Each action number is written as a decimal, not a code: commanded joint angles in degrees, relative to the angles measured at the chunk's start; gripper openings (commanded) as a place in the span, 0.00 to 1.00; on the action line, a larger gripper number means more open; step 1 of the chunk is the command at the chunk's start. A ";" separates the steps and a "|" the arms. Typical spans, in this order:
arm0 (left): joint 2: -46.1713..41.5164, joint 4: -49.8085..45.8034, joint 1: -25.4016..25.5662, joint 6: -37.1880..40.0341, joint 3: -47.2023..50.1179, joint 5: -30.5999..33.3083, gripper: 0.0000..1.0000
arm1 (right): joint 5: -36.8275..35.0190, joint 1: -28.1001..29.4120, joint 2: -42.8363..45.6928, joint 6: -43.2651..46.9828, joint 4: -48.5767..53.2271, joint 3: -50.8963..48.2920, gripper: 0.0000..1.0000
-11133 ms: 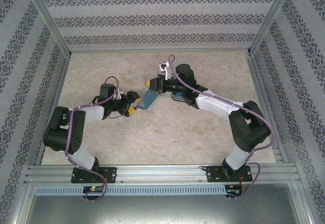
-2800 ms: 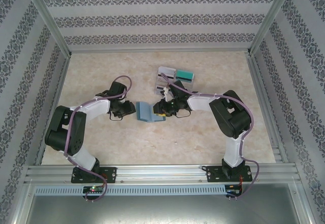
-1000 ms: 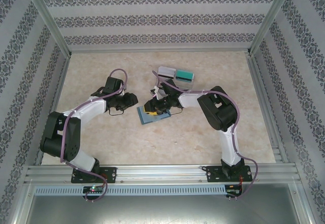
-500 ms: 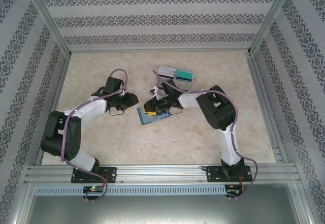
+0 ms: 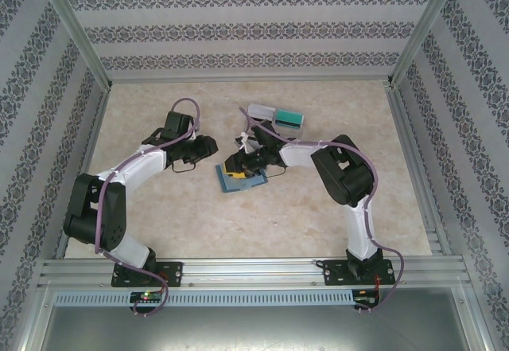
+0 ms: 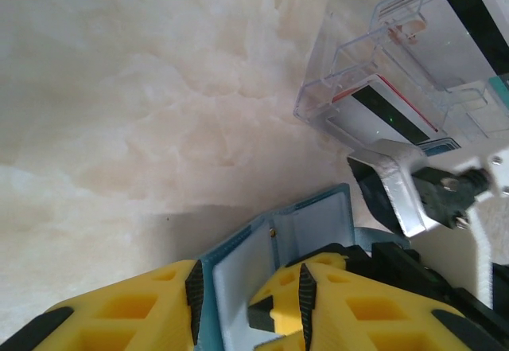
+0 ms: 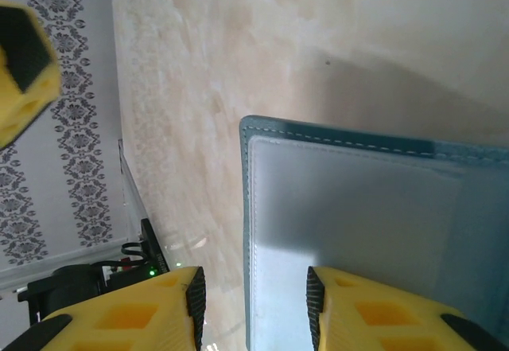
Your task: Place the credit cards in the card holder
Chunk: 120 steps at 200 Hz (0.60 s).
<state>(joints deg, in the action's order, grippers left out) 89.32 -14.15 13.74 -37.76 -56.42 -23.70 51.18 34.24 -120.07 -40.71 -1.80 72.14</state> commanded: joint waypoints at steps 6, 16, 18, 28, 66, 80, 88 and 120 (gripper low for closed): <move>0.35 -2.20 -0.72 1.11 -1.55 0.81 0.39 | -1.66 -0.30 4.00 1.24 2.27 1.82 0.41; 0.35 -2.11 -0.67 1.06 -1.53 0.90 0.39 | -1.77 -0.37 4.38 1.70 2.90 2.12 0.41; 0.38 -2.11 -0.71 1.10 -1.61 0.93 0.39 | -1.85 -0.33 4.51 1.80 3.15 2.17 0.41; 0.38 -2.19 -0.64 1.11 -1.82 0.92 0.39 | -2.36 -0.40 4.82 2.41 3.98 2.30 0.41; 0.42 -2.02 -0.64 0.85 -2.64 0.25 0.39 | -3.15 -0.84 5.57 3.44 5.35 2.13 0.42; 0.33 -1.98 -0.65 0.84 -2.69 0.06 0.39 | -3.36 -1.10 5.91 3.45 5.32 1.96 0.42; 0.33 -1.85 -0.64 0.78 -2.67 -0.20 0.39 | -3.44 -1.31 6.12 3.57 5.41 1.87 0.42; 1.59 -1.17 -0.55 0.28 -3.69 -2.42 0.39 | -3.98 -2.88 6.45 3.80 5.88 1.70 0.42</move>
<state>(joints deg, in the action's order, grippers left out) 89.38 -14.66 13.74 -37.74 -57.76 -24.01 48.18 32.75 -115.74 -38.46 3.14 73.38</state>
